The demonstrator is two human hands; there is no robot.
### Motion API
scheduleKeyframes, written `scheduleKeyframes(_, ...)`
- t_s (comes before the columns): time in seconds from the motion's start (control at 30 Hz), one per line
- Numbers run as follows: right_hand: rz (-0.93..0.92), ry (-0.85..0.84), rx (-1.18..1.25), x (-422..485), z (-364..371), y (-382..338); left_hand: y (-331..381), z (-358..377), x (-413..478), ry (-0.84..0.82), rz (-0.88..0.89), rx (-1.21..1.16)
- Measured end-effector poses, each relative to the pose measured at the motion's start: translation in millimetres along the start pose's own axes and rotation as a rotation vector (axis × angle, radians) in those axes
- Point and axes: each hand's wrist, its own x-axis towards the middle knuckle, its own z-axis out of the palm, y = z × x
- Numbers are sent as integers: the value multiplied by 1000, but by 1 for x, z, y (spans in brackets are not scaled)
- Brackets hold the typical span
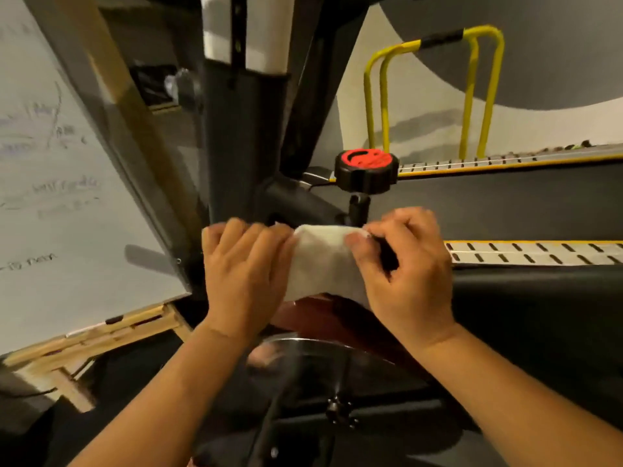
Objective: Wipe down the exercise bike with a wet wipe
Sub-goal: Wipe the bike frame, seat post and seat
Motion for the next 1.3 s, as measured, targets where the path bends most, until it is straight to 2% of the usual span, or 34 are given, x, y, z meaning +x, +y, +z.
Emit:
scheduleKeyframes(0.1, -24, 20, 76, 6, 7, -2, 0, 12, -4, 176, -124, 80)
scheduleKeyframes(0.17, -32, 20, 131, 18, 11, -4, 6, 7, 4, 219, -183, 92)
scheduleKeyframes(0.2, -46, 12, 136, 21, 12, -5, 12, 2, 11, 216, -274, 34)
scheduleKeyframes(0.3, -80, -37, 159, 22, 17, -4, 40, -10, 36, 314, -785, -296)
scheduleKeyframes(0.33, -70, -55, 178, 21, 17, -2, 52, -11, 42, 325, -848, -388)
scheduleKeyframes(0.37, -55, -76, 206, 21, 17, -1, 63, -12, 43, 272, -812, -413)
scheduleKeyframes(0.43, -43, -116, 231, 23, 15, 1, 77, -6, 28, 31, -555, -351)
scheduleKeyframes(0.5, -48, -111, 254, 24, 12, 2, 73, 8, 6, -186, -292, -86)
scheduleKeyframes(0.53, -30, -98, 282, 24, 9, 1, 68, 13, 0, -270, -242, 41)
scheduleKeyframes(0.63, 81, -54, 377, 25, 2, 4, 54, 14, 12, -359, -278, 173)
scheduleKeyframes(0.7, 70, -75, 379, 24, -2, 8, 51, 13, 21, -399, -284, 175)
scheduleKeyframes(0.83, -241, -322, 204, 0, -15, 14, 76, 7, -17, -472, -251, 9)
scheduleKeyframes(0.9, -290, -393, 85, -5, -31, 23, 76, 2, -37, -548, -220, -56)
scheduleKeyframes(1.0, -26, -527, -76, 0, -52, 28, 53, 1, -29, -569, -139, 34)
scheduleKeyframes(1.1, 60, -729, -156, 6, -46, 17, 61, 17, -3, -390, -362, -41)
scheduleKeyframes(1.17, 152, -676, 22, 10, -41, 15, 91, 31, -10, -296, -513, -172)
scheduleKeyframes(1.2, 254, -637, 157, 13, -43, 16, 110, 34, -25, -325, -543, -228)
scheduleKeyframes(1.3, 502, -576, 489, 26, -52, 28, 154, 32, -77, -553, -486, -276)
